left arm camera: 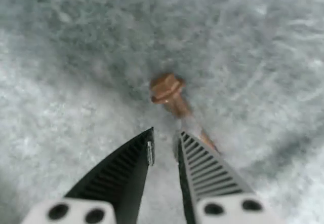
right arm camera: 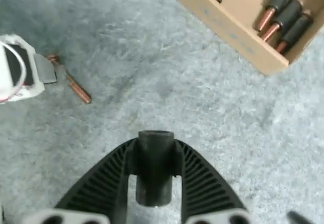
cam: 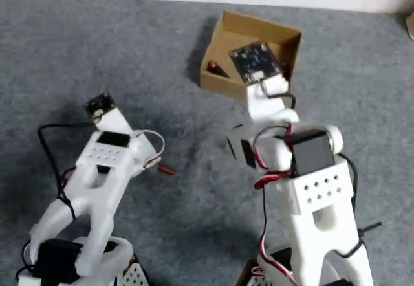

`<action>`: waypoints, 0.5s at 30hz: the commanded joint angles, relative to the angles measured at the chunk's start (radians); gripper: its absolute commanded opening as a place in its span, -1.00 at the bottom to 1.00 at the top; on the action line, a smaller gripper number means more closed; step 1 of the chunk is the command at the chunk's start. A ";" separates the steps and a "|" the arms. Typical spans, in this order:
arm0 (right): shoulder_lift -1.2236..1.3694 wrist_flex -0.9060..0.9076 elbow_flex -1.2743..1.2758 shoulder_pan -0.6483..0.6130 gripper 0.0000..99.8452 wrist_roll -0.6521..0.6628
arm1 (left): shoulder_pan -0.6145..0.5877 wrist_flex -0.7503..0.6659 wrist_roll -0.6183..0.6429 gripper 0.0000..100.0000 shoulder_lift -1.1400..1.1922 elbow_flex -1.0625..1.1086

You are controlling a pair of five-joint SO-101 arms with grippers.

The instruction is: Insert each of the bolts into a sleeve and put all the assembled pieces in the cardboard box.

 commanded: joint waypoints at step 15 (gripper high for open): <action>-0.062 -0.039 0.041 0.033 -0.99 0.060 | 0.013 -0.173 0.008 -0.82 -0.001 0.065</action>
